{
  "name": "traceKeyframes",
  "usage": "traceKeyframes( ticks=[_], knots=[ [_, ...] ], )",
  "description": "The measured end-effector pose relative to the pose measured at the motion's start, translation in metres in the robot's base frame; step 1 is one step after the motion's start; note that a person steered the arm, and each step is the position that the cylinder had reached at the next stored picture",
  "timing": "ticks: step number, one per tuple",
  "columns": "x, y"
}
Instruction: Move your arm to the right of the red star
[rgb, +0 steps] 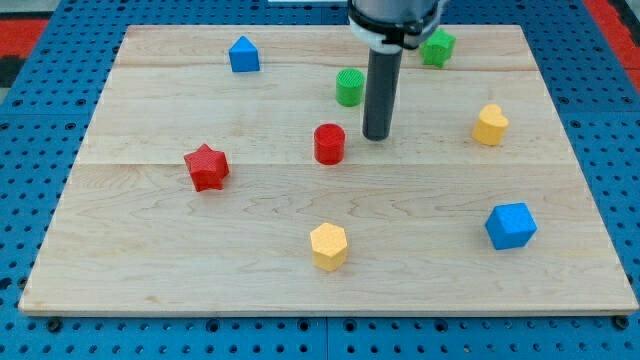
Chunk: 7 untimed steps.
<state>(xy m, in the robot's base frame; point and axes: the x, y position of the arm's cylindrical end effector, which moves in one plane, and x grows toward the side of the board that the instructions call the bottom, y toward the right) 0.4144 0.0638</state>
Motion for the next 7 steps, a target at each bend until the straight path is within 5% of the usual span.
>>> traceKeyframes(
  ticks=[2,4,7],
  knots=[
    [0.063,-0.066],
    [0.058,-0.135],
    [0.054,-0.158]
  ],
)
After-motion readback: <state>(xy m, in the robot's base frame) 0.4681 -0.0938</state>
